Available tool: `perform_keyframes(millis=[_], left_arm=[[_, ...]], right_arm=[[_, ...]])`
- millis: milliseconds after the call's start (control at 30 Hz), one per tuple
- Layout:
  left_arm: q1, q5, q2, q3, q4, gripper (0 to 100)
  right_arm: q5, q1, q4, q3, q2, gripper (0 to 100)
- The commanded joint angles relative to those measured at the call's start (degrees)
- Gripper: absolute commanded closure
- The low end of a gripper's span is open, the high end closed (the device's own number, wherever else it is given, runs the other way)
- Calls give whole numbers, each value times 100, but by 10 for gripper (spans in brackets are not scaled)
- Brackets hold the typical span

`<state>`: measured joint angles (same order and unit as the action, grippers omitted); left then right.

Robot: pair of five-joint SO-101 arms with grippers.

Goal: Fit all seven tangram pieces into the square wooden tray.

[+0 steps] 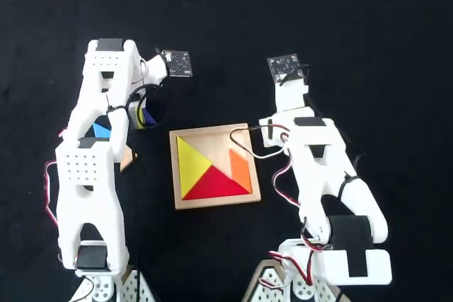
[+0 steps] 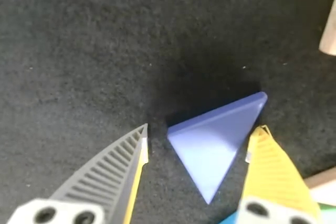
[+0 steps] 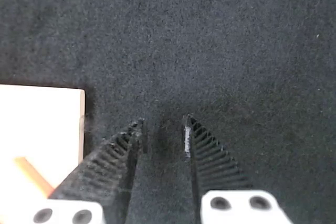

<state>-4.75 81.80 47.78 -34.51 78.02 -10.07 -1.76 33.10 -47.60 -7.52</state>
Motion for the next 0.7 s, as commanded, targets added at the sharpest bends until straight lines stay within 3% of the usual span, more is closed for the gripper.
perform_keyframes(millis=[0, 300, 500, 667], left_arm=[[22, 325, 62, -277, 35, 705], [13, 343, 281, -277, 35, 866], [84, 308, 211, -303, 79, 877], [251, 0, -360, -910, 1266, 877]], right_arm=[[-79, 70, -97, 303, 13, 874], [-79, 70, -97, 303, 13, 874], [-79, 70, -97, 303, 13, 874], [-79, 70, -97, 303, 13, 874]])
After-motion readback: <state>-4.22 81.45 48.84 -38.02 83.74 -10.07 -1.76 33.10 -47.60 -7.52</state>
